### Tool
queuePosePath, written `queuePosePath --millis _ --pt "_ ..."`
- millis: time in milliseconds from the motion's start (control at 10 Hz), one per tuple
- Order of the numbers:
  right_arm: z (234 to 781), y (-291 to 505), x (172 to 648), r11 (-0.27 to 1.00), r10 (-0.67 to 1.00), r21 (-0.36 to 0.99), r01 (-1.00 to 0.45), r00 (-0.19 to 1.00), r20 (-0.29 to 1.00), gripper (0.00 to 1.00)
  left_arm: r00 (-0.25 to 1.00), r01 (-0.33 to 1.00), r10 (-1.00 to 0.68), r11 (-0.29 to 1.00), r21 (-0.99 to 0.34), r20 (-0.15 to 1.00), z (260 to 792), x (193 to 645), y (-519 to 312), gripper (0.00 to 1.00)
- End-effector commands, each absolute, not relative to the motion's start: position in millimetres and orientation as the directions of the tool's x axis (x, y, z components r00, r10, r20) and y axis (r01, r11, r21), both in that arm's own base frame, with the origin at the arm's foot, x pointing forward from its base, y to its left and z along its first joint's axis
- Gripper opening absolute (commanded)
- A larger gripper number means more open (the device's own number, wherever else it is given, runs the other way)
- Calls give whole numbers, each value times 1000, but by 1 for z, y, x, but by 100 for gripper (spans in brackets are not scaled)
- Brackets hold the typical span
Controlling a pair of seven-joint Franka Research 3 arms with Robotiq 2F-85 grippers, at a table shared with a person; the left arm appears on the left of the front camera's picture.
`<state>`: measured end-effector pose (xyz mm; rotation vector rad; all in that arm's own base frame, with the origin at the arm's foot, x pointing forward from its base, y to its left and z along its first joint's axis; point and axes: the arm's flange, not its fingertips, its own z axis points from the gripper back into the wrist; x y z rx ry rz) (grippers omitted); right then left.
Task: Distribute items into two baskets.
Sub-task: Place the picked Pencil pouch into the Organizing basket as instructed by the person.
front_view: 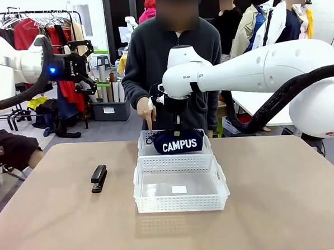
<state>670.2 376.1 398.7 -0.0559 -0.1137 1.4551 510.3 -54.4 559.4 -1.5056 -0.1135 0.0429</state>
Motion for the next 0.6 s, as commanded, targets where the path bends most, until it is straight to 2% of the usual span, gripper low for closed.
queuePosePath --millis 0,200,300,500 --pt "406 381 683 124 992 -98 -987 120 46 0 994 45 99 72 -996 52 560 508 -53 100" --pt "402 380 685 133 991 -88 -987 130 37 0 994 45 99 72 -996 52 560 508 -53 100" --pt "401 380 685 138 990 -78 -987 135 37 15 994 45 99 72 -996 52 560 508 -53 100" --pt "403 380 684 147 989 -60 -987 145 42 52 994 45 99 72 -996 52 560 508 -53 100"
